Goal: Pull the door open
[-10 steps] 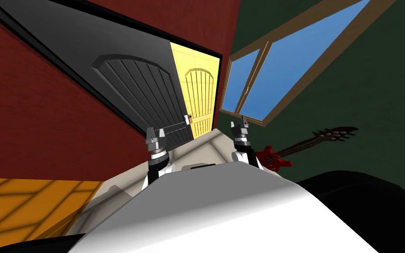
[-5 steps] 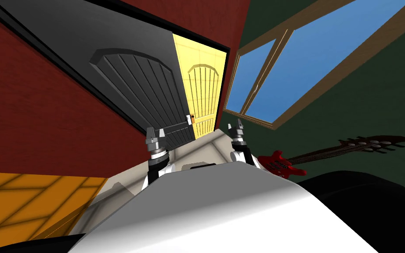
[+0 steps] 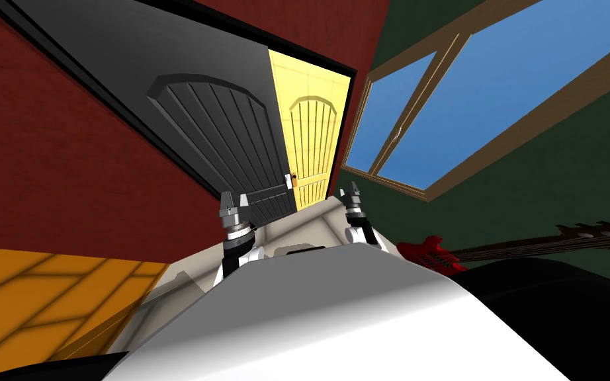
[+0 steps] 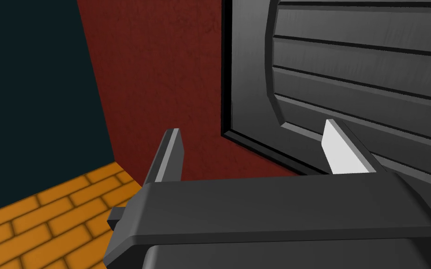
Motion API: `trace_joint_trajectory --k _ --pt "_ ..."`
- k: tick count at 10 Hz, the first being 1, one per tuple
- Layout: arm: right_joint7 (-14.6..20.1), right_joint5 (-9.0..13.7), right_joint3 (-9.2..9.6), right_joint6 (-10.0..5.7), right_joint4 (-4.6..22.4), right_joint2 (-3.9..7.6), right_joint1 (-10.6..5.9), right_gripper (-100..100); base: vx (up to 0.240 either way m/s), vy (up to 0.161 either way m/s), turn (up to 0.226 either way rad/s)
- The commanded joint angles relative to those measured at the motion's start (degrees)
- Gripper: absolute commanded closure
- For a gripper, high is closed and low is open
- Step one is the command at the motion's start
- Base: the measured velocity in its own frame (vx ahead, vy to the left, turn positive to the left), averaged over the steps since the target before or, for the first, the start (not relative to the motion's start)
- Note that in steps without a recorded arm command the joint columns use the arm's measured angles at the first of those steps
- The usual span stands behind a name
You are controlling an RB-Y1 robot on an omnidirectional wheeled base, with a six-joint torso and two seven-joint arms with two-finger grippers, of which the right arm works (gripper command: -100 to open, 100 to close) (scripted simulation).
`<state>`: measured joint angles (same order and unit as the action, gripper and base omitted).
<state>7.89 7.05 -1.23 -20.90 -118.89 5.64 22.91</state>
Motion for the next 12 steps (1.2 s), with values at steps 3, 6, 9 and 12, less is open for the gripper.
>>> trace_joint_trajectory --k 3,6,9,12 --pt "0.57 -0.01 0.29 0.08 5.36 1.62 -2.34 -100 0.106 0.035 0.112" --pt "0.9 0.0 0.46 0.09 8.44 2.57 -3.66 -100 0.08 0.035 0.062" --pt "1.41 0.0 0.73 0.11 13.14 4.0 -5.67 -100 0.097 0.033 0.114" --pt "1.92 0.01 1.0 0.12 17.91 5.43 -7.72 -100 0.11 0.047 0.103"
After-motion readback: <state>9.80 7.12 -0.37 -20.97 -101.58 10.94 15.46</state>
